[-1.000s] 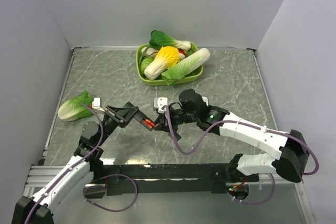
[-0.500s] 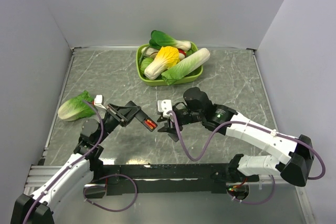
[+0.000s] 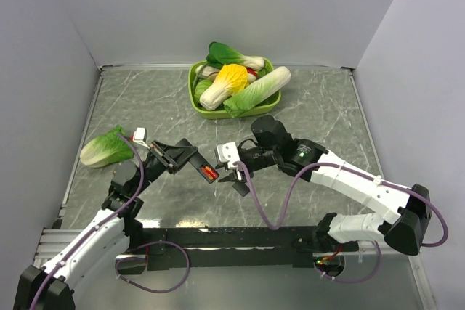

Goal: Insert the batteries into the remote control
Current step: Load the battery into the remote control.

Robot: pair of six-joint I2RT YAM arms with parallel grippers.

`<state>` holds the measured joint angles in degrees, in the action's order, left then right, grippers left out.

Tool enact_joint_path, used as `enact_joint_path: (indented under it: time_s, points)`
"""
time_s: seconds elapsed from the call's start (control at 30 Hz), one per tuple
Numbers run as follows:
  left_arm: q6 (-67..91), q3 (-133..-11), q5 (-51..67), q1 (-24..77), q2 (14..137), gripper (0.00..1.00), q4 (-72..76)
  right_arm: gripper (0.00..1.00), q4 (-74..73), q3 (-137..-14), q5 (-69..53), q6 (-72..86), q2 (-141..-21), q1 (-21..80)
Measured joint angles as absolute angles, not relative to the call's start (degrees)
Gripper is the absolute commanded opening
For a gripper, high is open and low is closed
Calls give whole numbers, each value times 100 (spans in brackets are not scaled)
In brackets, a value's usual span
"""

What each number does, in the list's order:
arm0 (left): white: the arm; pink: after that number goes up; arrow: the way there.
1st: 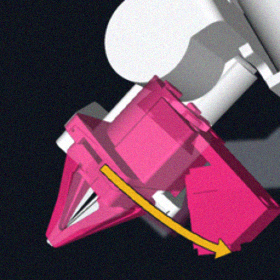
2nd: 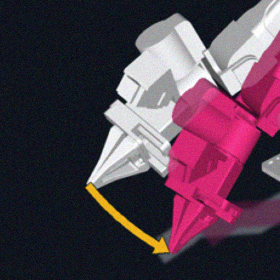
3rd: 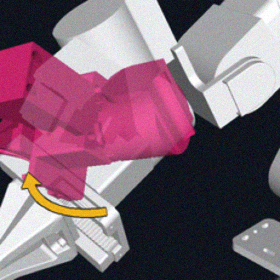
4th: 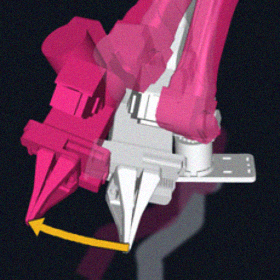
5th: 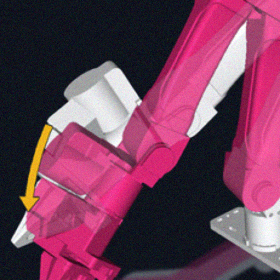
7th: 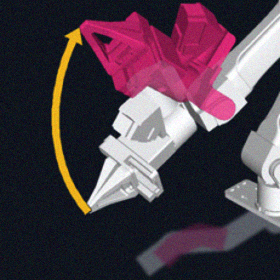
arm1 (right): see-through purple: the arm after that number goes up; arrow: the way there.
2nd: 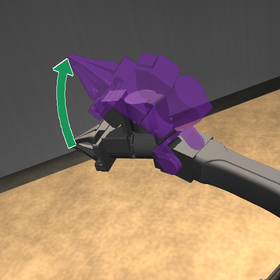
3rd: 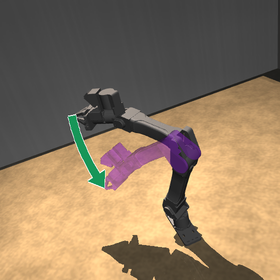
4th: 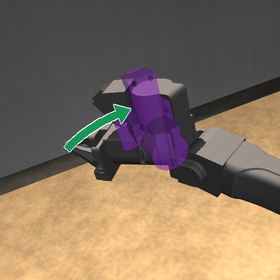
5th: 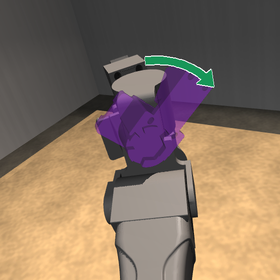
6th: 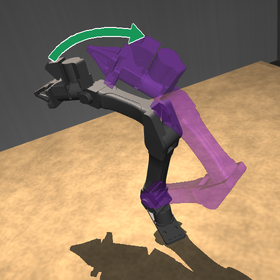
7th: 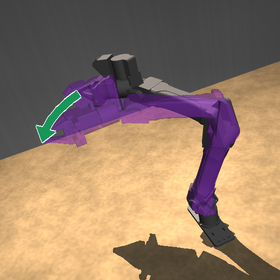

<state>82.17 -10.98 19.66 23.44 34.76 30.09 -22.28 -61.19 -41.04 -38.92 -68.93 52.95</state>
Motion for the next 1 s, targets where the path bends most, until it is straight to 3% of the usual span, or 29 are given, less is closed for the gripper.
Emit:
enact_joint_path:
  time_s: [0.7, 1.0]
  points:
    - [8193, -1192, 2119, 2344, 3669, 1, 3020, 41, -2536, -6420, -4431, -4331, -7317, 5293]
    - [8191, -1192, 2161, 2344, 3675, 1, 3022, 34, -2515, -6420, -4423, -4296, -7367, 5288]
